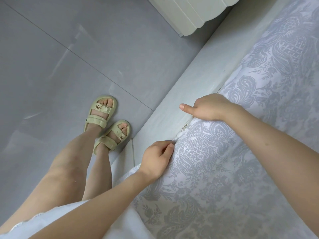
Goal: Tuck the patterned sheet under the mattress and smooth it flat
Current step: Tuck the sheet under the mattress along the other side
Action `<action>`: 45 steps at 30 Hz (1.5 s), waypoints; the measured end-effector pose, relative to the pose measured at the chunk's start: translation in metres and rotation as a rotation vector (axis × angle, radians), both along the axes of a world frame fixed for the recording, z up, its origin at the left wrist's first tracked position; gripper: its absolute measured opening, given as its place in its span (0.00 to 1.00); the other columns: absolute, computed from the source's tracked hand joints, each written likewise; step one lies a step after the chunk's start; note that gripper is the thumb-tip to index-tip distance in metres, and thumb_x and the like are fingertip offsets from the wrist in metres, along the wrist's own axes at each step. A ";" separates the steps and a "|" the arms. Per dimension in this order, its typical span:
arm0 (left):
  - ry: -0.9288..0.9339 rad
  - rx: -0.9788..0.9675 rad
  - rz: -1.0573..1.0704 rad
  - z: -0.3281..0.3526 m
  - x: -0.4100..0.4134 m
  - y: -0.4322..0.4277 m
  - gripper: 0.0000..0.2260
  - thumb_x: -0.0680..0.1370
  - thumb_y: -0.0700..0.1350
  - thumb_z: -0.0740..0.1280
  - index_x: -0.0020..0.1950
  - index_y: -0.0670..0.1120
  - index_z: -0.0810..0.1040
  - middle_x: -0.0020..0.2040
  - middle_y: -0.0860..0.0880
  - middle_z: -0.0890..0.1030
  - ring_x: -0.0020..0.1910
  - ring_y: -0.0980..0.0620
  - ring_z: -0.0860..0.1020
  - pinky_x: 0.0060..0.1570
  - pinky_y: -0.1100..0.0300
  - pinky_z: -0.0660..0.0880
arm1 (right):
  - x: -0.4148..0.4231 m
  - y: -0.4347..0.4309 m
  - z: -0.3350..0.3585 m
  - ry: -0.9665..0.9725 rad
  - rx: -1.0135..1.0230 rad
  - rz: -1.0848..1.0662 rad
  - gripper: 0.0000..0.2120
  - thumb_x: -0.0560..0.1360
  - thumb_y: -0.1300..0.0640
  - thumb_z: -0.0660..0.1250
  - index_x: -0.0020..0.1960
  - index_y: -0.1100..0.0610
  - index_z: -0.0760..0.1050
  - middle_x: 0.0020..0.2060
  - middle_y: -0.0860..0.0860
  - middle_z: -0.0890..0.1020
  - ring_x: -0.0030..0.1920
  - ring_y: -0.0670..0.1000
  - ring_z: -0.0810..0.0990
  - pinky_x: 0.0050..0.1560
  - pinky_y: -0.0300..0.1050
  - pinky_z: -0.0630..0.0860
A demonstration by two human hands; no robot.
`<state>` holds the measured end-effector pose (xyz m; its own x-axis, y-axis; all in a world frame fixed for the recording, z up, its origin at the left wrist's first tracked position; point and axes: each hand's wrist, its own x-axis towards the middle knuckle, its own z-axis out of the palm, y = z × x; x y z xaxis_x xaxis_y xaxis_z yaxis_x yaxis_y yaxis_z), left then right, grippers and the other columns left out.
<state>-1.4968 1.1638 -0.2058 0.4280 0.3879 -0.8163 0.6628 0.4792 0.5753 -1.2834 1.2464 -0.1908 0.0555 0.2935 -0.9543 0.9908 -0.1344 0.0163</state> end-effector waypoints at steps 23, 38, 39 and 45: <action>0.082 -0.588 -0.056 -0.002 0.042 0.015 0.30 0.75 0.68 0.47 0.61 0.52 0.77 0.61 0.50 0.78 0.59 0.50 0.76 0.64 0.55 0.68 | -0.018 -0.020 0.031 0.084 0.041 0.285 0.38 0.79 0.38 0.35 0.55 0.58 0.79 0.59 0.55 0.79 0.63 0.52 0.72 0.66 0.48 0.57; 0.149 -0.466 -0.091 -0.004 -0.025 -0.001 0.32 0.76 0.68 0.47 0.58 0.48 0.80 0.58 0.50 0.80 0.59 0.49 0.76 0.66 0.53 0.67 | -0.041 -0.018 0.008 -0.086 -0.056 0.280 0.41 0.75 0.32 0.33 0.61 0.54 0.76 0.60 0.54 0.78 0.66 0.53 0.71 0.71 0.55 0.48; 0.158 -0.518 -0.069 -0.005 -0.025 -0.008 0.32 0.75 0.69 0.47 0.59 0.50 0.80 0.60 0.51 0.79 0.60 0.49 0.76 0.68 0.54 0.66 | -0.043 -0.019 0.011 -0.075 -0.008 0.260 0.40 0.76 0.33 0.34 0.58 0.55 0.77 0.59 0.54 0.79 0.65 0.54 0.72 0.71 0.54 0.49; 0.178 -0.723 0.006 -0.001 -0.008 -0.020 0.27 0.81 0.61 0.45 0.64 0.48 0.75 0.62 0.47 0.78 0.58 0.47 0.76 0.61 0.57 0.68 | -0.085 -0.038 0.044 0.093 0.338 0.192 0.36 0.80 0.39 0.38 0.43 0.56 0.81 0.44 0.55 0.82 0.55 0.54 0.75 0.67 0.52 0.58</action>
<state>-1.5051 1.1439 -0.2065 0.2652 -0.2700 -0.9256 0.7125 0.7017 -0.0006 -1.3686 1.2083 -0.1469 -0.1126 0.5888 -0.8004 0.9936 0.0706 -0.0878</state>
